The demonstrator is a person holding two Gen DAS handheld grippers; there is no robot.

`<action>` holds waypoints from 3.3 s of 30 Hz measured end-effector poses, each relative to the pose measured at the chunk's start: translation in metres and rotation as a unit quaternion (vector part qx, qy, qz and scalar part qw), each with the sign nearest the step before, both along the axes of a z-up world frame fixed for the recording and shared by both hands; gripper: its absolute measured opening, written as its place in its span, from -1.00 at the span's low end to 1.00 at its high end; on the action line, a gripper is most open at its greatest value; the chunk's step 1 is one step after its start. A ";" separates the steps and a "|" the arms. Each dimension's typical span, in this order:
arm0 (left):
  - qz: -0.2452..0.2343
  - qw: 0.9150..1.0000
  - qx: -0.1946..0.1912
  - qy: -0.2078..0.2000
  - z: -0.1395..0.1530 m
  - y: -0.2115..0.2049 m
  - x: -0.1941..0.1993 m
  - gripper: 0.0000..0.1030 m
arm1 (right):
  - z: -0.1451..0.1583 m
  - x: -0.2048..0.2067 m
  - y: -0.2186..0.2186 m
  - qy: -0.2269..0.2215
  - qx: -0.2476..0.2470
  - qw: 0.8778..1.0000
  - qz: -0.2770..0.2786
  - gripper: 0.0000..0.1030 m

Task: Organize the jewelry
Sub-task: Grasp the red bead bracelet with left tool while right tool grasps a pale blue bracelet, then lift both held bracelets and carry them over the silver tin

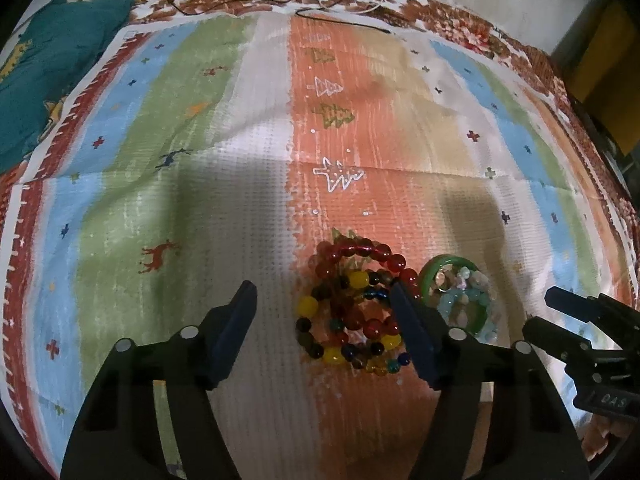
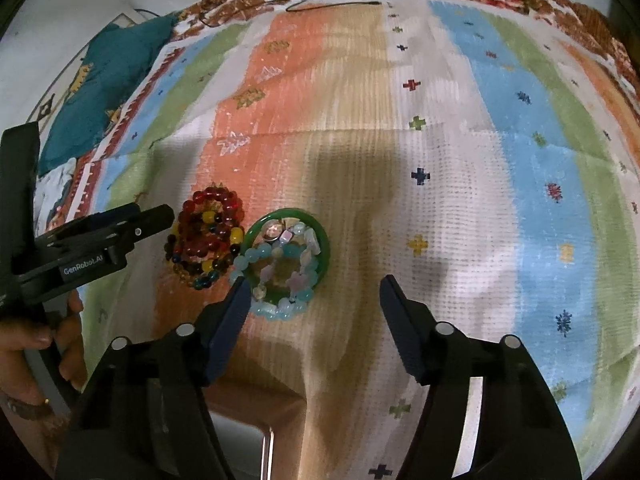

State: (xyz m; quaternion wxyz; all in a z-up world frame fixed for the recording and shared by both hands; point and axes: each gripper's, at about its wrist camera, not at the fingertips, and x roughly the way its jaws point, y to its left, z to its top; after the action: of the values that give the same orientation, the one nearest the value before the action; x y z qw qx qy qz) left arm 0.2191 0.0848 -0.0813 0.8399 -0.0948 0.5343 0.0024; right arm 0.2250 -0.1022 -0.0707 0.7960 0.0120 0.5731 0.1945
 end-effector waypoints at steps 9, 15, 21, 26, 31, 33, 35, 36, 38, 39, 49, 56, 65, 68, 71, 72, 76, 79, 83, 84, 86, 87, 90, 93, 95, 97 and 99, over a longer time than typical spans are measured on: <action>-0.008 1.000 0.000 0.016 -0.014 -0.001 0.015 0.07 | -0.015 0.014 0.007 0.025 0.002 1.000 -0.004 -0.12; -0.007 1.000 -0.007 0.023 -0.021 0.002 0.021 -0.03 | -0.019 0.018 0.011 0.033 0.006 0.999 -0.003 -0.33; -0.010 0.999 -0.010 0.033 -0.029 0.000 0.025 -0.18 | -0.027 0.020 0.014 0.046 0.016 0.999 -0.001 -0.54; -0.007 0.999 -0.017 0.037 -0.031 0.001 0.027 -0.52 | -0.025 0.020 0.015 0.042 0.016 0.999 0.000 -0.72; -0.011 0.999 -0.028 0.038 -0.032 -0.001 0.026 -0.70 | -0.025 0.020 0.014 0.042 0.012 0.999 0.002 -0.83; -0.009 0.999 -0.021 0.037 -0.030 -0.002 0.026 -0.72 | -0.024 0.019 0.015 0.039 0.009 0.999 0.006 -0.84; -0.005 0.999 -0.021 0.032 -0.026 -0.001 0.025 -0.75 | -0.021 0.018 0.014 0.034 0.008 0.999 0.010 -0.84; -0.007 0.999 -0.025 0.031 -0.024 -0.001 0.024 -0.75 | -0.020 0.018 0.014 0.031 0.009 0.999 0.011 -0.85; -0.008 0.999 -0.028 0.026 -0.020 -0.001 0.024 -0.75 | -0.017 0.017 0.014 0.028 0.010 1.000 0.011 -0.85; -0.009 0.999 -0.029 0.023 -0.018 -0.002 0.023 -0.75 | -0.016 0.017 0.014 0.026 0.010 1.000 0.011 -0.85; -0.010 0.999 -0.036 0.001 0.005 -0.007 0.017 -0.75 | -0.004 0.010 0.016 0.007 0.004 1.000 0.025 -0.85; -0.017 0.999 -0.032 -0.017 0.021 -0.015 0.006 -0.75 | 0.011 0.000 0.020 -0.020 -0.002 0.999 0.038 -0.85; -0.031 0.999 -0.025 -0.036 0.042 -0.026 -0.009 -0.75 | 0.031 -0.012 0.020 -0.046 0.001 0.998 0.051 -0.85; -0.035 0.998 -0.015 -0.046 0.050 -0.028 -0.016 -0.75 | 0.037 -0.017 0.020 -0.056 -0.004 0.997 0.053 -0.85; -0.036 0.998 -0.013 -0.053 0.056 -0.029 -0.023 -0.75 | 0.044 -0.023 0.018 -0.066 -0.001 0.996 0.054 -0.85; -0.035 0.998 -0.012 -0.057 0.059 -0.029 -0.027 -0.75 | 0.046 -0.024 0.016 -0.065 0.006 0.997 0.052 -0.85; -0.028 0.997 -0.006 -0.071 0.071 -0.031 -0.038 -0.75 | 0.058 -0.032 0.012 -0.079 0.017 0.996 0.046 -0.85; -0.027 0.996 -0.009 -0.082 0.080 -0.033 -0.049 -0.75 | 0.069 -0.038 0.008 -0.092 0.024 0.994 0.045 -0.85; -0.033 0.995 -0.001 -0.092 0.088 -0.038 -0.062 -0.75 | 0.081 -0.047 0.004 -0.114 0.015 0.992 0.043 -0.85; -0.036 0.995 -0.002 -0.096 0.090 -0.040 -0.066 -0.75 | 0.083 -0.050 0.003 -0.119 0.013 0.992 0.044 -0.85; -0.035 0.994 -0.007 -0.104 0.094 -0.040 -0.071 -0.75 | 0.087 -0.054 0.001 -0.126 0.013 0.991 0.043 -0.85; -0.034 0.993 -0.008 -0.110 0.097 -0.041 -0.075 -0.75 | 0.088 -0.055 0.001 -0.127 0.013 0.991 0.043 -0.85; -0.041 0.992 -0.012 -0.123 0.105 -0.045 -0.086 -0.75 | 0.092 -0.062 -0.002 -0.132 0.016 0.990 0.043 -0.85; -0.047 0.990 0.005 -0.132 0.109 -0.050 -0.095 -0.75 | 0.096 -0.071 -0.002 -0.141 0.014 0.989 0.048 -0.85; -0.052 0.989 0.009 -0.135 0.110 -0.054 -0.100 -0.75 | 0.099 -0.076 -0.002 -0.144 0.018 0.988 0.048 -0.85; -0.055 0.989 0.007 -0.137 0.111 -0.055 -0.106 -0.75 | 0.100 -0.080 -0.002 -0.141 0.027 0.988 0.049 -0.85; -0.058 0.989 0.009 -0.139 0.112 -0.058 -0.112 -0.75 | 0.101 -0.086 0.000 -0.144 0.027 0.988 0.054 -0.85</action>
State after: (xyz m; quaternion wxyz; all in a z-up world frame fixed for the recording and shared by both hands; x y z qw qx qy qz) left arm 0.1067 0.0270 0.0305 0.9057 -0.0560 0.4166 -0.0546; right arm 0.1387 -0.1025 0.0304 0.8581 -0.0257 0.4465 0.2523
